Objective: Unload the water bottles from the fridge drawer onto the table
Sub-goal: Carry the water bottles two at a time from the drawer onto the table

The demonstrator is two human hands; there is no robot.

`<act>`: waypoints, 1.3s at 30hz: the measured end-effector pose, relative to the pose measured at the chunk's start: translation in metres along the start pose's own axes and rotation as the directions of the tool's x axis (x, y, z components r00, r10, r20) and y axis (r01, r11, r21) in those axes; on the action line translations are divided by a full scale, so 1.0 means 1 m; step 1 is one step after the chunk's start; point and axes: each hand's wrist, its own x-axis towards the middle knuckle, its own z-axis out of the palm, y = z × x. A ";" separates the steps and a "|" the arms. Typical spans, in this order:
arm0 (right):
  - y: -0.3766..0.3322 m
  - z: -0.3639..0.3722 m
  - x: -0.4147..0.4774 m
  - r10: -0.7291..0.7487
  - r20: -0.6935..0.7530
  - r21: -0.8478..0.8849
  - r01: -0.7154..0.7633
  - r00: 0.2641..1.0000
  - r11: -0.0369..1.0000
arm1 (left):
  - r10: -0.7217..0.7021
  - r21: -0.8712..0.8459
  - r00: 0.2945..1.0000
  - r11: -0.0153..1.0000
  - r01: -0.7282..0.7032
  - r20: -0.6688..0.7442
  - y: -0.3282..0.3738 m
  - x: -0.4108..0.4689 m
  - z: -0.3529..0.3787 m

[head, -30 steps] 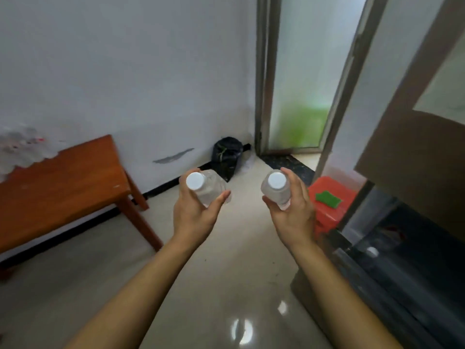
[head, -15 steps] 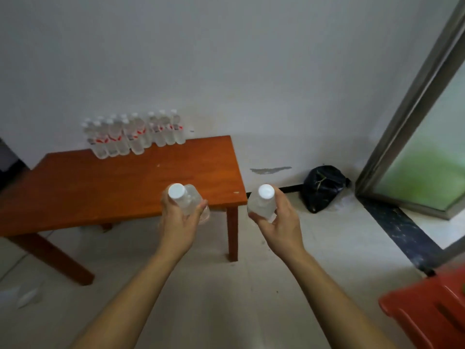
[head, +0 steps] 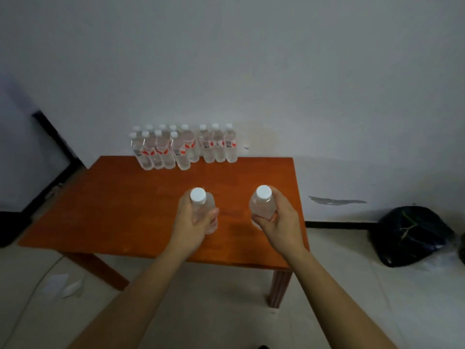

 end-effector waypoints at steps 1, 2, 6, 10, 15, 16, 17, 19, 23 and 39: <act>0.003 0.007 0.024 -0.012 0.011 0.017 0.012 1.000 1.000 | -0.011 0.001 1.000 1.000 0.011 -0.006 -0.002 0.021 -0.001; 0.004 0.013 0.047 -0.029 0.019 0.029 0.029 0.999 0.999 | -0.008 0.001 1.000 1.000 0.008 -0.023 -0.001 0.041 -0.003; 0.011 0.045 0.131 -0.058 0.079 -0.017 0.060 0.995 0.998 | -0.033 0.082 0.997 0.996 0.039 -0.074 -0.020 0.117 -0.011; 0.017 0.080 0.196 -0.023 0.164 -0.064 0.034 0.986 0.997 | -0.060 0.093 0.993 0.993 0.069 -0.099 -0.050 0.188 -0.019; 0.029 0.130 0.257 0.002 0.204 -0.186 0.037 0.979 0.982 | -0.027 0.093 0.995 0.995 0.036 -0.099 -0.082 0.278 -0.018; 0.032 0.141 0.266 0.016 0.197 -0.213 0.027 0.980 0.977 | -0.035 0.094 0.996 0.995 0.043 -0.082 -0.096 0.296 -0.016; 0.036 0.152 0.276 0.036 0.186 -0.236 0.009 0.982 0.972 | -0.044 0.095 0.997 0.994 0.049 -0.061 -0.108 0.316 -0.014; 0.043 0.175 0.297 0.081 0.168 -0.268 -0.034 0.982 0.963 | -0.059 0.090 0.998 0.994 0.058 0.016 -0.134 0.353 -0.009; 0.053 0.222 0.342 0.161 0.168 -0.343 -0.095 0.973 0.934 | -0.067 0.112 0.995 0.992 0.058 0.076 -0.148 0.412 -0.009; 0.083 0.361 0.452 0.253 0.248 -0.299 -0.174 0.935 0.938 | 0.020 0.266 0.997 0.963 -0.040 0.078 -0.198 0.528 0.004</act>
